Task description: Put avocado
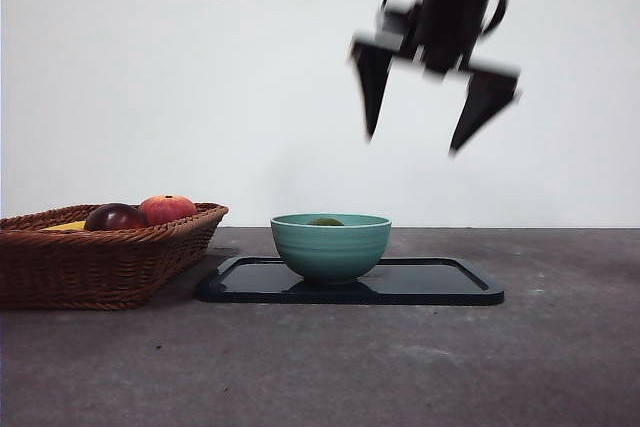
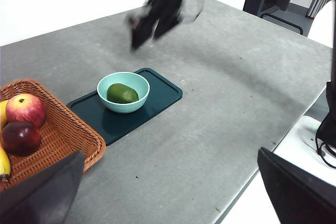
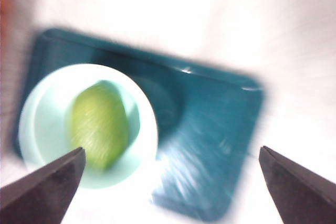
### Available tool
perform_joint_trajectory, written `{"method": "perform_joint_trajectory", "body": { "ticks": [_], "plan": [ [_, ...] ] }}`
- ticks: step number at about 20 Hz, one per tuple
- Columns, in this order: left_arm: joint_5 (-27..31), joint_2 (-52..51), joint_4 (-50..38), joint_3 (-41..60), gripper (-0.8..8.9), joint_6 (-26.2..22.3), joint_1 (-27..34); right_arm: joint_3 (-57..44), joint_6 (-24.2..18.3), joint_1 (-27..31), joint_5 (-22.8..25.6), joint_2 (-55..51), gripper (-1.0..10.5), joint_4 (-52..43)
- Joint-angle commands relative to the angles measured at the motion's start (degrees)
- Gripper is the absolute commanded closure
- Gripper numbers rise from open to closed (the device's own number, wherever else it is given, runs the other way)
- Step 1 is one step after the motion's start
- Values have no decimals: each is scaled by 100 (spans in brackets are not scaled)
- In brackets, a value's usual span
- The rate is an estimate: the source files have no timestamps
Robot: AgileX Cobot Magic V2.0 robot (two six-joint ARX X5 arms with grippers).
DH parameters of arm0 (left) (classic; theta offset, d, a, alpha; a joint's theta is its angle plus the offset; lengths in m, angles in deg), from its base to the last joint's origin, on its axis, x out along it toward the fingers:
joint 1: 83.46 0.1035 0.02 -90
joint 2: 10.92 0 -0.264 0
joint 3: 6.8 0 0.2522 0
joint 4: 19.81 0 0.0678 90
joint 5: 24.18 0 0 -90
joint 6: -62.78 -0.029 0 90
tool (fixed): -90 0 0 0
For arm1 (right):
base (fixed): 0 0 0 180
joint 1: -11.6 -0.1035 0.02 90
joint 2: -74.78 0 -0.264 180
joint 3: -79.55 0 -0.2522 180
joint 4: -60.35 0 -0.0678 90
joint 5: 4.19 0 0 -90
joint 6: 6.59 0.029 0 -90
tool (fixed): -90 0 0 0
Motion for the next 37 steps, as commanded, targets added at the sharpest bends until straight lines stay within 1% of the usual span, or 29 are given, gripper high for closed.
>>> {"method": "perform_joint_trajectory", "body": {
  "ticks": [1, 2, 4, 5, 7, 9, 11, 13, 17, 20, 24, 26, 31, 32, 33, 34, 35, 37],
  "plan": [
    [20, 20, -76, -61, 284, -90, -35, 138, -378, -125, 162, -492, 313, 546],
    [20, 20, -76, -61, 284, -90, -35, 133, -455, -190, 404, -837, 314, 929],
    [20, 20, -79, -61, 284, -90, -35, 125, -470, -332, 988, -1478, 314, 1480],
    [20, 20, -79, -61, 284, -87, -35, 122, -470, -382, 1137, -1757, 313, 1700],
    [20, 20, -81, -61, 284, -90, -35, 70, -470, -461, 1252, -2221, 313, 2041],
    [20, 20, -81, -61, 284, -90, -35, -267, -470, -592, 1263, -2826, 314, 2096],
    [20, 20, -81, -61, 284, -90, -35, -855, -470, -754, 1266, -3541, 314, 2017],
    [20, 20, -90, -61, 284, -90, -35, -1604, -450, -918, 1250, -4332, 314, 1803],
    [20, 20, -79, -61, 284, -90, -35, -3320, -208, -1200, 1169, -6050, 314, 1010],
    [20, 20, -61, -61, 284, -87, -35, -4315, -72, -1309, 905, -7246, 314, 815],
    [17, 20, -57, -61, 284, -66, -35, -4946, 17, -1309, 852, -8273, 314, 914],
    [17, 20, -15, -61, 284, -68, -35, -5018, 52, -1307, 852, -8544, 314, 907],
    [17, 20, 2, -61, 289, -68, -35, -5016, 52, -1307, 852, -8684, 314, 901],
    [20, 20, 22, -61, 309, -68, -35, -5016, 55, -1309, 852, -8684, 316, 896],
    [20, 20, 94, -61, 424, -68, -35, -5016, 70, -1307, 852, -8684, 371, 901],
    [20, 20, 208, -61, 638, -66, -35, -5016, 70, -1309, 852, -8684, 590, 901],
    [17, 20, 328, -59, 812, -66, -35, -5016, 103, -1307, 861, -8684, 891, 898],
    [20, 20, 468, -59, 807, -66, -35, -5016, 116, -1307, 855, -8684, 929, 881]
  ]
}}
